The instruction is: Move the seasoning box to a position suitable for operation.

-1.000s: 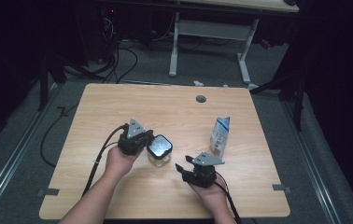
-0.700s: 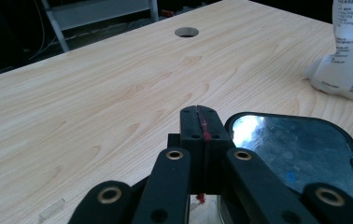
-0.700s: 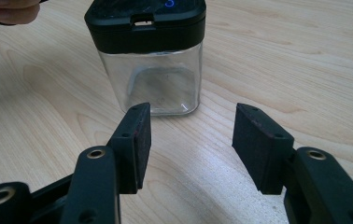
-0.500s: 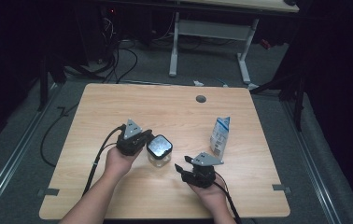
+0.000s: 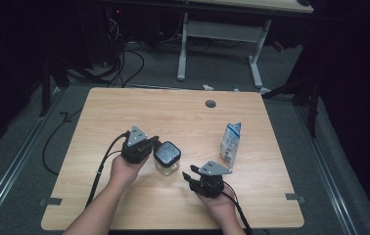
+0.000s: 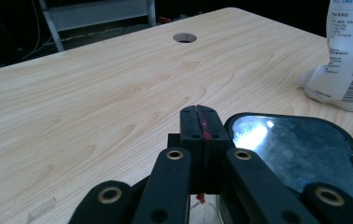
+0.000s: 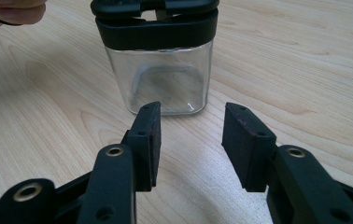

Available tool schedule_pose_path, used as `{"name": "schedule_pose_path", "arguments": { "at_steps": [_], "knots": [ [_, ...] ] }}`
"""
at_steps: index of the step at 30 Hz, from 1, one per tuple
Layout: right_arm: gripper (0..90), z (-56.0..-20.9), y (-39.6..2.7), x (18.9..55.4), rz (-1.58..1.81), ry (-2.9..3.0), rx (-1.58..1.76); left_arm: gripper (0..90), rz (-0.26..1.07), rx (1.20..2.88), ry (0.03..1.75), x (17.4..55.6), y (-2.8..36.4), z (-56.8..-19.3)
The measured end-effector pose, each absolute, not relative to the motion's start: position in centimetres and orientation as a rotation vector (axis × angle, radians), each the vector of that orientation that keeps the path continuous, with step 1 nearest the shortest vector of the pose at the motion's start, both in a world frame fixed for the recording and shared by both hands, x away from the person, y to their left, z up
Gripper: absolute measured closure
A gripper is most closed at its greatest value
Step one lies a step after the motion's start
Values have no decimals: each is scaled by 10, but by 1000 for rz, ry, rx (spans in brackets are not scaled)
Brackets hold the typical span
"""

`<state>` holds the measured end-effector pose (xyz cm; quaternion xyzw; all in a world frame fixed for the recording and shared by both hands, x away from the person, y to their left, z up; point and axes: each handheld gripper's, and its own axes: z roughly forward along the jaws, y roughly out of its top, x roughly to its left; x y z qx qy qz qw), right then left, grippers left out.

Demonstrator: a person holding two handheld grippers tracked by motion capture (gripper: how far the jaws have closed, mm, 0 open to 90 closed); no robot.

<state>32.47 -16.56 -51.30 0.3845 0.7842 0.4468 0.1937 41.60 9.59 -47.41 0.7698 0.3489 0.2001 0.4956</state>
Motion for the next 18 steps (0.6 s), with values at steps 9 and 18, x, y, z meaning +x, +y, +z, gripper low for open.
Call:
{"name": "schedule_pose_path", "arguments": {
  "at_steps": [9, 18],
  "knots": [
    [759, -507, -162, 322, 1276, 2161, 1054, 900, 483, 1865, 849, 417, 97, -476],
    [900, -494, -151, 325, 1297, 2129, 1013, 900, 483, 1865, 845, 418, 97, -476]
  ]
}}
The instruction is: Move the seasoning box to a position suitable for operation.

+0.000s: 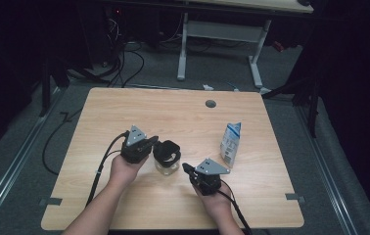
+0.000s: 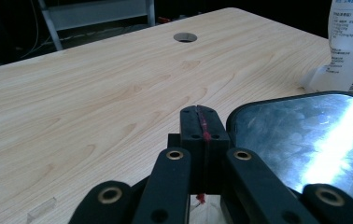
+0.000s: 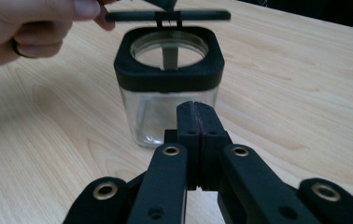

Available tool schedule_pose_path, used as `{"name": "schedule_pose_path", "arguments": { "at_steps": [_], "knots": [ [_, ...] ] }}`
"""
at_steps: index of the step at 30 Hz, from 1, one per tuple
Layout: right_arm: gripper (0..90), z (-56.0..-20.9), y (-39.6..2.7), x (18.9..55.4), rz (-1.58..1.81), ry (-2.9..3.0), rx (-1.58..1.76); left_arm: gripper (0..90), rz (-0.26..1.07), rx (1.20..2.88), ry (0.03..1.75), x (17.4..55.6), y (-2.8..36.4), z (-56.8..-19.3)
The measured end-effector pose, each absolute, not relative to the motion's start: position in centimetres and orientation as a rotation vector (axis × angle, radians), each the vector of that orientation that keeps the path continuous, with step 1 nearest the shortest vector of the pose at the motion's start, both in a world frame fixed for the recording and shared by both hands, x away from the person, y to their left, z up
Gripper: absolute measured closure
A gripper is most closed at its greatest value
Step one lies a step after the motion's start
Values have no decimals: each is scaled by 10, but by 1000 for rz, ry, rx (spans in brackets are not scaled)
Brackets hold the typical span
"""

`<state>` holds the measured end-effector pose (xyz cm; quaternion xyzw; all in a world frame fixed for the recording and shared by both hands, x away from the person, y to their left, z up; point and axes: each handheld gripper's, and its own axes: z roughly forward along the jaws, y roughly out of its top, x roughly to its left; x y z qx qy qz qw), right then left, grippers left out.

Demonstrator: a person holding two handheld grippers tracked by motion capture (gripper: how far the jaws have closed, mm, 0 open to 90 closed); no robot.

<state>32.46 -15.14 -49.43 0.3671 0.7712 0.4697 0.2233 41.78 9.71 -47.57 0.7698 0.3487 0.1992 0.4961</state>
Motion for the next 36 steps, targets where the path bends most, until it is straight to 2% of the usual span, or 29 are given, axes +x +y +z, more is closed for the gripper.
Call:
{"name": "schedule_pose_path", "arguments": {
  "at_steps": [26, 31, 36],
  "knots": [
    [899, -476, -124, 349, 1276, 2118, 997, 900, 475, 1847, 855, 416, 101, -476],
    [899, -473, -121, 349, 1286, 2114, 986, 880, 484, 1819, 878, 401, 123, -478],
    [899, -473, -121, 348, 1292, 2114, 984, 900, 454, 1835, 872, 377, 133, -491]
  ]
}}
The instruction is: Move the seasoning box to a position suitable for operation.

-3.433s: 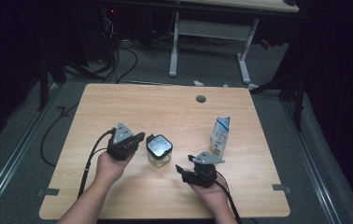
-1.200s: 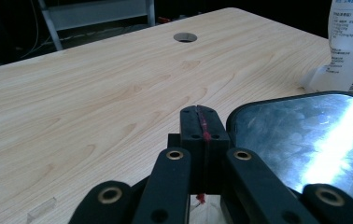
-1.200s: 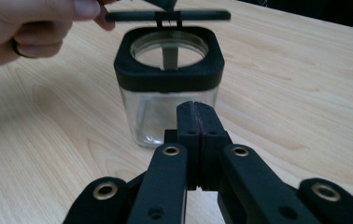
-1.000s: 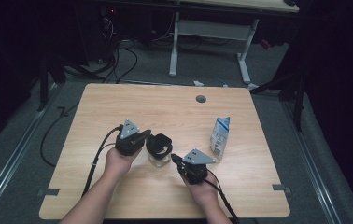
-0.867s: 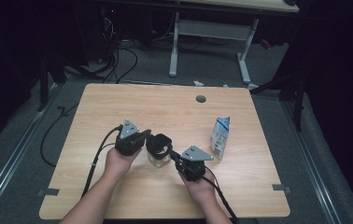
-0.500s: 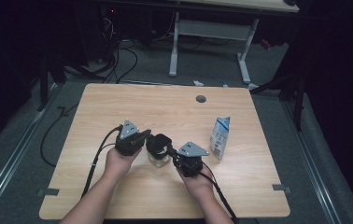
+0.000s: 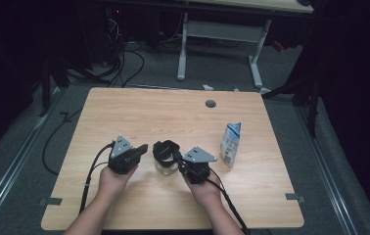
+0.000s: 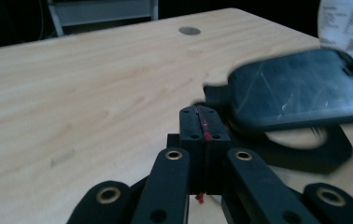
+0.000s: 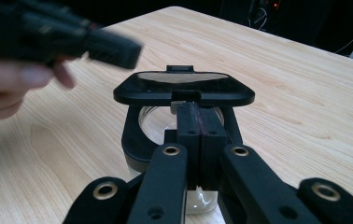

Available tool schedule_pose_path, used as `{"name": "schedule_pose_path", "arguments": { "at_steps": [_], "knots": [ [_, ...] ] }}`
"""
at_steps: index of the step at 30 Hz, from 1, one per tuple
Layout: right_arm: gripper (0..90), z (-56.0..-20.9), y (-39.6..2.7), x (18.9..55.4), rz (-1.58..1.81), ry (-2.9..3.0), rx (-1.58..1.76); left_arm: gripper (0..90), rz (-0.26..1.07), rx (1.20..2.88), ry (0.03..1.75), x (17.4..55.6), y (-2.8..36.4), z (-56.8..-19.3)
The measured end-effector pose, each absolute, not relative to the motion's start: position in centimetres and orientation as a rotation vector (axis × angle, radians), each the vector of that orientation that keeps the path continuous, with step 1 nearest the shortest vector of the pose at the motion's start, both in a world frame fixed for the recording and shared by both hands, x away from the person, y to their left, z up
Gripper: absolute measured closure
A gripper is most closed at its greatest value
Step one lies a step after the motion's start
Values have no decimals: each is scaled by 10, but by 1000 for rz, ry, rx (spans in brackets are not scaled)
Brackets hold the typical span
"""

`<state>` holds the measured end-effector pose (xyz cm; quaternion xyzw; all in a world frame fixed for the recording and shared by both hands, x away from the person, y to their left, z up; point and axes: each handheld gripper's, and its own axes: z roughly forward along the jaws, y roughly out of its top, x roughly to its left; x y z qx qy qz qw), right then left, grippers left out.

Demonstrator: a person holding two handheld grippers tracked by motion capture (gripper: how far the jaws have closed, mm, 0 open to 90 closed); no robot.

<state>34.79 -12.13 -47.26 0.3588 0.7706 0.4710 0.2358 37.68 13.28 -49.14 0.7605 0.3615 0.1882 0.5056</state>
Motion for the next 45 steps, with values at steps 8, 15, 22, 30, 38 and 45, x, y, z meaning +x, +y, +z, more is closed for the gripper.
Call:
{"name": "schedule_pose_path", "arguments": {
  "at_steps": [8, 15, 22, 30, 38, 45],
  "knots": [
    [899, -469, -119, 347, 1308, 2101, 973, 900, 393, 1838, 801, 351, 113, -492],
    [899, -465, -119, 347, 1312, 2098, 972, 900, 383, 1831, 769, 349, 93, -487],
    [899, -468, -118, 347, 1306, 2108, 975, 900, 385, 1815, 766, 352, 83, -483],
    [893, -480, -116, 347, 1281, 2131, 974, 900, 398, 1795, 771, 355, 83, -476],
    [900, -482, -116, 348, 1281, 2125, 979, 900, 431, 1775, 800, 365, 92, -470],
    [900, -483, -117, 347, 1289, 2122, 971, 900, 458, 1754, 829, 374, 96, -468]
  ]
}}
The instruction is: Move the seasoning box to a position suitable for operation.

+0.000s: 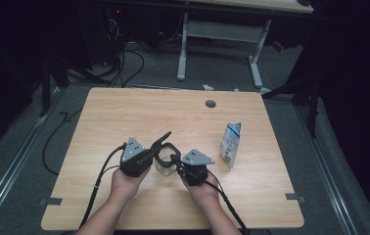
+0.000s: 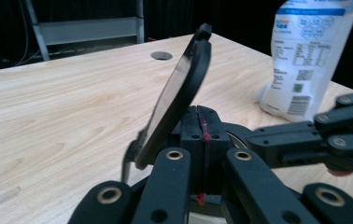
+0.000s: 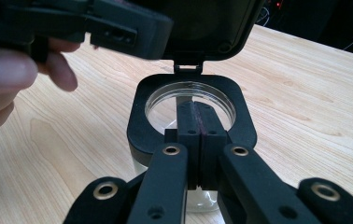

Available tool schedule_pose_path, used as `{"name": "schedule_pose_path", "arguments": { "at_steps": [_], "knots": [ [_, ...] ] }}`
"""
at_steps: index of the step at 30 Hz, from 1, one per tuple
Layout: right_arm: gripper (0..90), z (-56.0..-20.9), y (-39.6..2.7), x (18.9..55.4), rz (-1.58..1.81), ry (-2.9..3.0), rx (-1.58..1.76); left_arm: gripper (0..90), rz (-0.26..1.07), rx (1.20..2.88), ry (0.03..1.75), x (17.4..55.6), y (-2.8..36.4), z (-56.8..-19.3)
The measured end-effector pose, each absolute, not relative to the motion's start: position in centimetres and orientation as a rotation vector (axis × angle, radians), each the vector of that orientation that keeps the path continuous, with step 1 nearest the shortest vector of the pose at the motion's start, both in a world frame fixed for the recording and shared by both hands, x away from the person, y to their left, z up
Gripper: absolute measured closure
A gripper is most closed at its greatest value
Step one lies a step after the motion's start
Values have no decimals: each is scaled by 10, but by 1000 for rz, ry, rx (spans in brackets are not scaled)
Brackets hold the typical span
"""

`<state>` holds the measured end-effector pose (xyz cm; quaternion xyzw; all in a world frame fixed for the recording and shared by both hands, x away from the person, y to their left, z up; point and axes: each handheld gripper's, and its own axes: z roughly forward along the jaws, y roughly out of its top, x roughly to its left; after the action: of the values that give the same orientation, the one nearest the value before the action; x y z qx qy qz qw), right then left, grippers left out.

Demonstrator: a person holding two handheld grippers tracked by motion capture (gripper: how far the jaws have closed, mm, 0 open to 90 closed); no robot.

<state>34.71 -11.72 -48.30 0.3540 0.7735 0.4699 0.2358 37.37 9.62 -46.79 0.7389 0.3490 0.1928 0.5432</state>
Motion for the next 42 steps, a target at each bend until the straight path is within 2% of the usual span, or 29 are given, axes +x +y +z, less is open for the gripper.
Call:
{"name": "schedule_pose_path", "arguments": {
  "at_steps": [13, 32, 39, 42],
  "knots": [
    [900, -483, -121, 346, 1307, 2136, 968, 900, 515, 1739, 878, 387, 100, -463],
    [900, -483, -122, 346, 1308, 2132, 958, 900, 512, 1735, 918, 396, 100, -466],
    [900, -483, -122, 346, 1304, 2131, 960, 900, 554, 1726, 846, 375, 101, -462],
    [900, -483, -122, 346, 1302, 2129, 956, 900, 574, 1716, 857, 364, 114, -473]
  ]
}}
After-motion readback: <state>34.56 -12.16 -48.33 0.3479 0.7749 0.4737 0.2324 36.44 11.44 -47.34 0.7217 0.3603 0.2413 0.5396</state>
